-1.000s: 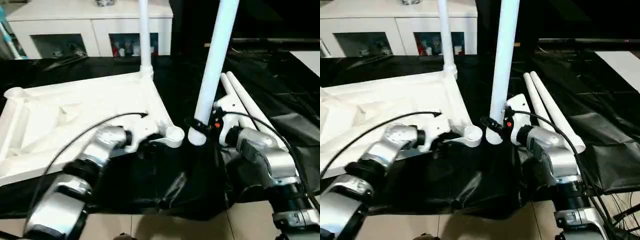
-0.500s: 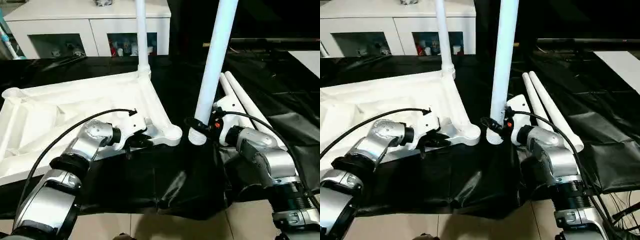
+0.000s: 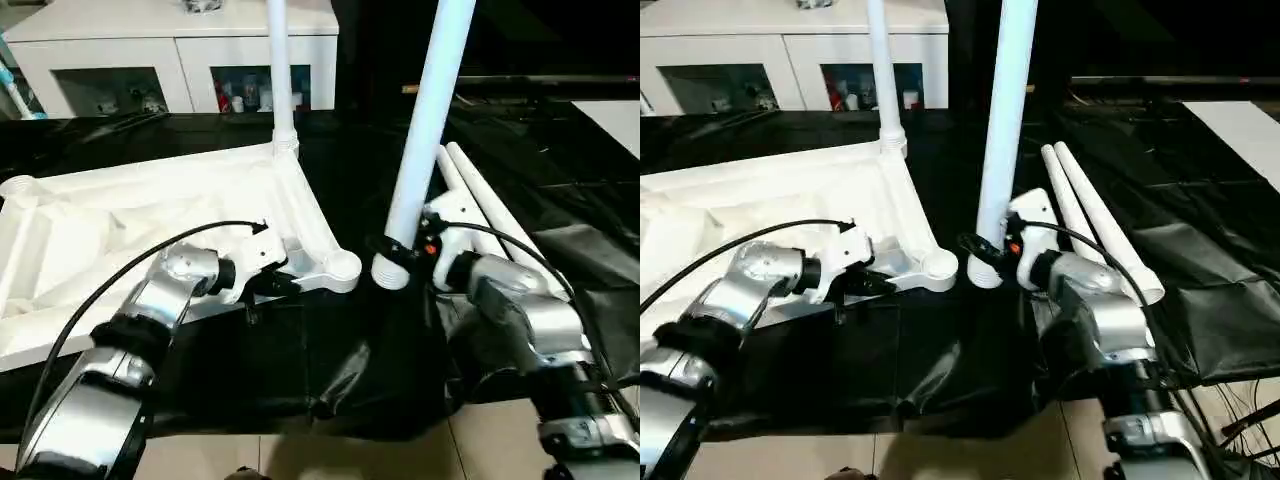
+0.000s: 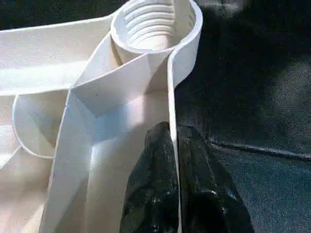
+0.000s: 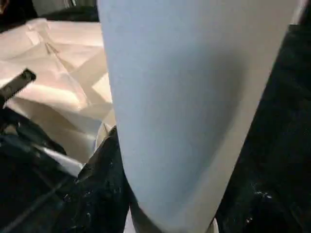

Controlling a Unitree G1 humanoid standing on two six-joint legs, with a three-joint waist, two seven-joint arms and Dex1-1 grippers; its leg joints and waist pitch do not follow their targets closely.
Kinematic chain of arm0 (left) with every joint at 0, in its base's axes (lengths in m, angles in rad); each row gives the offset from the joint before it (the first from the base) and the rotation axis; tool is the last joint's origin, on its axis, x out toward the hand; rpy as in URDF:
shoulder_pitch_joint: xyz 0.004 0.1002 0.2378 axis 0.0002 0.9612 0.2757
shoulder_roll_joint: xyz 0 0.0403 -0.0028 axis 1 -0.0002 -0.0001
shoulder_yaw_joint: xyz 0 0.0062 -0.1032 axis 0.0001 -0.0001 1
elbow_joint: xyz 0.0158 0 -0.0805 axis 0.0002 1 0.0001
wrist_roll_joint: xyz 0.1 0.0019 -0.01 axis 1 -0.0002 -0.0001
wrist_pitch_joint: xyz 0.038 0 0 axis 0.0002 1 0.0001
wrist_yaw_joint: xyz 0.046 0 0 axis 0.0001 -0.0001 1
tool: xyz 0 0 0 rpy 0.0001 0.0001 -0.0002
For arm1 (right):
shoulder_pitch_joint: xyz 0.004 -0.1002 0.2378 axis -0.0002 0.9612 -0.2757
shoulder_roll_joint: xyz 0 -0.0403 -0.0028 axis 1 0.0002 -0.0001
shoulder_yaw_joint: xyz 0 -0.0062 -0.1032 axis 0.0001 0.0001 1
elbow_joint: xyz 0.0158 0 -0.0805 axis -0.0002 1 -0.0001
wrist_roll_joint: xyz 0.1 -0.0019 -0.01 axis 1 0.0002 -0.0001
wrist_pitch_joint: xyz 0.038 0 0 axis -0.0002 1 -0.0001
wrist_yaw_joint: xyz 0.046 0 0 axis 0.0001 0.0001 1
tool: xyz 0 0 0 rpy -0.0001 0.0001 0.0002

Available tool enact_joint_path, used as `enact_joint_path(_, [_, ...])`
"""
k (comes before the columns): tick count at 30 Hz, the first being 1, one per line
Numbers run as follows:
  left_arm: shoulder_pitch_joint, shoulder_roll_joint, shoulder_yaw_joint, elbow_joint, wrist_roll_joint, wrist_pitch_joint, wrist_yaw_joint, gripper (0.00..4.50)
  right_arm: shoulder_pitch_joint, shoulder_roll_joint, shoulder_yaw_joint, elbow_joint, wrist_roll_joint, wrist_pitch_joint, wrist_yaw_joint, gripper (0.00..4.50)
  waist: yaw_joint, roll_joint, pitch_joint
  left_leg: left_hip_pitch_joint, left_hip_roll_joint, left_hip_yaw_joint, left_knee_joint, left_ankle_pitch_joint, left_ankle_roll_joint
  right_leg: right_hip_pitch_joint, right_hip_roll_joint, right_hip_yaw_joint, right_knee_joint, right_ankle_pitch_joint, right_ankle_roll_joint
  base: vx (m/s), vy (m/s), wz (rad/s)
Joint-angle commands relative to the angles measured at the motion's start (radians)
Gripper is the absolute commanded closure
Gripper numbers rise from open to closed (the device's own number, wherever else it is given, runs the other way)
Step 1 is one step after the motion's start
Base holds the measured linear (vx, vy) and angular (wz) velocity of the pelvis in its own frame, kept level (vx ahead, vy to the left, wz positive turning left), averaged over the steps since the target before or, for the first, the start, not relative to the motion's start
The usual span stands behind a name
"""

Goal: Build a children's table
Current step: Insert table leg to table base

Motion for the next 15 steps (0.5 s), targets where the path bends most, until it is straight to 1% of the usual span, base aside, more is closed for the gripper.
enact_joint_path(1, [0.056, -0.021, -0.006, -0.026, -0.034, 0.01, -0.006, 4.5, -0.031, 0.015, -0.022, -0.001, 0.034, 0.014, -0.014, 2.63, 0.008, -0.018, -0.074, 0.017, 0.021, -0.004, -0.06, -0.149, 0.048, 0.05, -0.072, 0.036, -0.065, -0.078, -0.23, 0.0, 0.0, 0.0])
enact_joint_path(2, [0.073, -0.028, -0.016, -0.044, -0.028, 0.017, 0.0, 4.5, -0.036, 0.024, -0.021, 0.006, 0.039, 0.017, -0.013, 2.63, 0.007, -0.021, -0.074, 0.018, 0.022, -0.003, -0.059, -0.147, 0.05, 0.05, -0.071, 0.037, -0.064, -0.074, -0.232, 0.0, 0.0, 0.0])
enact_joint_path(3, [0.093, -0.039, -0.031, -0.072, -0.024, 0.03, 0.004, 4.5, -0.046, 0.036, -0.014, 0.022, 0.038, 0.014, -0.008, 2.63, 0.009, -0.017, -0.073, 0.018, 0.021, -0.002, -0.06, -0.148, 0.051, 0.048, -0.071, 0.036, -0.066, -0.08, -0.228, 0.0, 0.0, 0.0])
enact_joint_path(4, [0.094, -0.04, -0.032, -0.074, -0.024, 0.031, 0.004, 4.5, -0.047, 0.037, -0.013, 0.024, 0.038, 0.014, -0.008, 2.63, 0.008, -0.022, -0.072, 0.018, 0.022, -0.002, -0.061, -0.152, 0.049, 0.048, -0.071, 0.036, -0.065, -0.089, -0.228, 0.0, 0.0, 0.0])
enact_joint_path(5, [0.102, -0.047, -0.038, -0.088, -0.023, 0.04, 0.007, 4.5, -0.052, 0.044, -0.013, 0.034, 0.041, 0.015, -0.004, 2.64, 0.008, -0.023, -0.072, 0.019, 0.022, -0.001, -0.061, -0.156, 0.049, 0.048, -0.072, 0.037, -0.066, -0.097, -0.226, 0.0, 0.0, 0.0])
enact_joint_path(6, [0.109, -0.058, -0.046, -0.102, -0.021, 0.048, 0.013, 4.5, -0.063, 0.054, -0.013, 0.048, 0.046, 0.015, 0.0, 2.64, 0.009, -0.022, -0.071, 0.02, 0.022, -0.001, -0.061, -0.165, 0.045, 0.046, -0.072, 0.037, -0.068, -0.118, -0.222, 0.0, 0.0, 0.0])
enact_joint_path(7, [0.111, -0.066, -0.05, -0.108, -0.017, 0.054, 0.019, 4.5, -0.072, 0.057, -0.009, 0.06, 0.045, 0.017, 0.005, 2.64, 0.012, -0.025, -0.071, 0.021, 0.022, 0.0, -0.062, -0.17, 0.043, 0.045, -0.073, 0.038, -0.071, -0.134, -0.217, 0.0, 0.0, 0.0])
enact_joint_path(9, [0.109, -0.073, -0.054, -0.108, -0.01, 0.055, 0.029, 4.5, -0.083, 0.06, -0.003, 0.072, 0.043, 0.02, 0.012, 2.64, 0.016, -0.022, -0.07, 0.022, 0.023, 0.0, -0.063, -0.175, 0.038, 0.043, -0.072, 0.037, -0.071, -0.147, -0.207, 0.0, 0.0, 0.0])
enact_joint_path(10, [0.11, -0.079, -0.057, -0.113, -0.004, 0.06, 0.035, 4.5, -0.091, 0.061, 0.001, 0.082, 0.042, 0.027, 0.021, 2.64, 0.015, -0.031, -0.07, 0.021, 0.021, 0.001, -0.064, -0.18, 0.036, 0.044, -0.071, 0.037, -0.073, -0.152, -0.202, 0.0, 0.0, 0.0])
enact_joint_path(11, [0.111, -0.081, -0.059, -0.117, 0.0, 0.064, 0.039, 4.5, -0.095, 0.062, 0.002, 0.086, 0.042, 0.032, 0.026, 2.64, 0.015, -0.031, -0.07, 0.021, 0.021, 0.001, -0.064, -0.18, 0.036, 0.044, -0.071, 0.037, -0.073, -0.152, -0.202, 0.0, 0.0, 0.0])
enact_joint_path(12, [0.104, -0.084, -0.062, -0.116, 0.011, 0.067, 0.046, 4.5, -0.101, 0.049, 0.027, 0.089, 0.035, 0.06, 0.056, 2.64, 0.019, -0.028, -0.071, 0.022, 0.022, 0.001, -0.063, -0.173, 0.039, 0.043, -0.073, 0.037, -0.072, -0.152, -0.197, 0.0, 0.0, 0.0])
enact_joint_path(14, [0.101, -0.084, -0.063, -0.116, 0.015, 0.068, 0.048, 4.5, -0.102, 0.043, 0.039, 0.09, 0.033, 0.07, 0.069, 2.64, 0.021, -0.029, -0.072, 0.022, 0.021, 0.001, -0.063, -0.169, 0.041, 0.044, -0.071, 0.036, -0.071, -0.145, -0.19, 0.0, 0.0, 0.0])
enact_joint_path(15, [0.1, -0.081, -0.064, -0.125, 0.02, 0.076, 0.051, 4.5, -0.106, 0.039, 0.049, 0.102, 0.025, 0.07, 0.079, 2.64, 0.022, -0.03, -0.072, 0.022, 0.021, 0.002, -0.063, -0.169, 0.042, 0.043, -0.073, 0.037, -0.071, -0.142, -0.188, 0.0, 0.0, 0.0])
